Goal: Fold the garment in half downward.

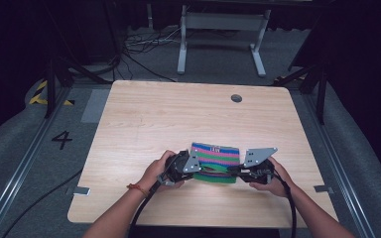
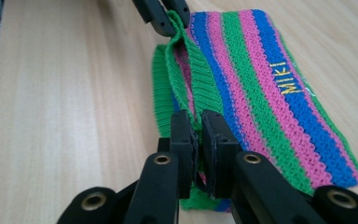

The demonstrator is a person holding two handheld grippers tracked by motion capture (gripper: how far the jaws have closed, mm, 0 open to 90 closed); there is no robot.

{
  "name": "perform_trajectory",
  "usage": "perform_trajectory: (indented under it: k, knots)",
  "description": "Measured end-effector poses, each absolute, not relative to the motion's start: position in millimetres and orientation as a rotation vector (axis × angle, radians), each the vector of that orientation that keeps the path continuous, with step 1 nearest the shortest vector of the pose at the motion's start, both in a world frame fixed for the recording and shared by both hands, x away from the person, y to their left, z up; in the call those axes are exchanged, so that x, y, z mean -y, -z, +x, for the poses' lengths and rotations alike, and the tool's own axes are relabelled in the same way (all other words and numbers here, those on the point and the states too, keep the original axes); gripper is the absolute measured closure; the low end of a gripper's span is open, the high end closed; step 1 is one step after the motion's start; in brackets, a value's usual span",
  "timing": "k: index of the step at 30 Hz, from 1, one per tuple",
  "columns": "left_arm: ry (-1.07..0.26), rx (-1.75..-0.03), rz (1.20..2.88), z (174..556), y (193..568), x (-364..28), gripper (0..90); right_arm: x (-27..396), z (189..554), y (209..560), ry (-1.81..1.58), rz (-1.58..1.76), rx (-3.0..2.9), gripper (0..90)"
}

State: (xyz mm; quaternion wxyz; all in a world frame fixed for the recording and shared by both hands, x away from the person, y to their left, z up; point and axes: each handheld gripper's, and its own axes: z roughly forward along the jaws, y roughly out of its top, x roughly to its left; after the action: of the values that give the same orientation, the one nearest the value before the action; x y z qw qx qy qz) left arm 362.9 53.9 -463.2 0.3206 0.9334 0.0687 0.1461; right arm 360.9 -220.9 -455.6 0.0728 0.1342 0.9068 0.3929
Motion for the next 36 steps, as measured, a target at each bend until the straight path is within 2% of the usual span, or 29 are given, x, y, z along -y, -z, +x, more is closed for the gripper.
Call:
perform_trajectory:
  k: [5, 10, 15, 18, 25, 29, 31, 36]
  knots:
    - [-0.397, -0.166, 2.509, 359, 481, -50, 81.1, 217, 358, 471, -1.094, 0.408, -2.765, 82.5]
    - [-0.415, -0.2, 2.463, 361, 488, -51, 79.7, 216, 357, 485, -1.03, 0.412, -2.754, 81.5]
    - [-0.463, -0.239, 2.445, 370, 491, -45, 79.2, 221, 375, 490, -1.042, 0.516, -2.693, 80.8]
    - [-0.445, -0.278, 2.44, 377, 491, -43, 77.9, 223, 388, 491, -1.051, 0.574, -2.652, 78.6]
    - [-0.431, -0.296, 2.425, 374, 483, -49, 68.7, 228, 385, 485, -1.053, 0.578, -2.63, 69.7]
    - [-0.438, -0.33, 2.413, 370, 475, -56, 55.0, 236, 380, 472, -1.096, 0.612, -2.605, 58.7]
    - [-0.428, -0.333, 2.409, 369, 473, -58, 50.1, 238, 379, 469, -1.096, 0.62, -2.593, 56.9]
    - [-0.451, -0.385, 2.414, 362, 468, -69, 41.1, 248, 378, 463, -1.09, 0.672, -2.584, 43.9]
